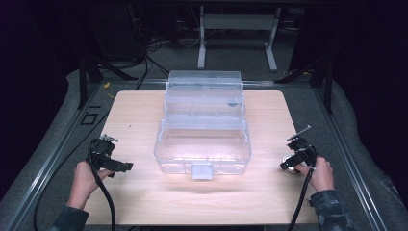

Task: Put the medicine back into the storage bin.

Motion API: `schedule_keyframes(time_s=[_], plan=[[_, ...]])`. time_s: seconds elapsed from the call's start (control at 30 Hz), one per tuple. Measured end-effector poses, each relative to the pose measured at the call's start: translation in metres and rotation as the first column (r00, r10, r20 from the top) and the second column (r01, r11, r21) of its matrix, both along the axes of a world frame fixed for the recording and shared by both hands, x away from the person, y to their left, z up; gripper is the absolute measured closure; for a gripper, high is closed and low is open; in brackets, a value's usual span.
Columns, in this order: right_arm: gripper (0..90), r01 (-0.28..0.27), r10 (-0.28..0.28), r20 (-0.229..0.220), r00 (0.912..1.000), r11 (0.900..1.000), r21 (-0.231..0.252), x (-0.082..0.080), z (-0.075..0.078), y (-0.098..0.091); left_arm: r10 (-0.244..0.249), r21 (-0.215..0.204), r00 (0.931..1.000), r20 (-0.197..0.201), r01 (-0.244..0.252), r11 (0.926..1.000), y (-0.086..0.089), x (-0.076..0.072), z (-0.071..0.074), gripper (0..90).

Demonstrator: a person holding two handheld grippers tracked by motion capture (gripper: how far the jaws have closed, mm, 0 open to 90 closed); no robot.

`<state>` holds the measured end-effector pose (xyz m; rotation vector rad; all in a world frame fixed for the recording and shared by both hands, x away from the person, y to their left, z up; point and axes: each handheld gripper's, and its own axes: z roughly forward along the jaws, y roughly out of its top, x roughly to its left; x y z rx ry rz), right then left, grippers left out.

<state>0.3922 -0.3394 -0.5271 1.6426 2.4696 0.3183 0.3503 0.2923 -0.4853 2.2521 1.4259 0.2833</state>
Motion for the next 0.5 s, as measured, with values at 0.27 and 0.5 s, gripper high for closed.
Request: schedule_keyframes(time_s=[0.27,0.5], plan=[[20.1,-0.016,0.015,-0.022,0.9996,0.9997,-0.021,0.003,0.000,0.004,-0.005,0.000,0.9999,-0.015,0.005,1.0000,0.001,0.002,-0.006,0.1],[20.2,-0.034,0.033,-0.031,0.9990,0.9990,-0.028,0.002,0.013,0.006,-0.008,0.000,0.9999,-0.011,0.008,1.0000,0.002,0.003,-0.003,0.1]])
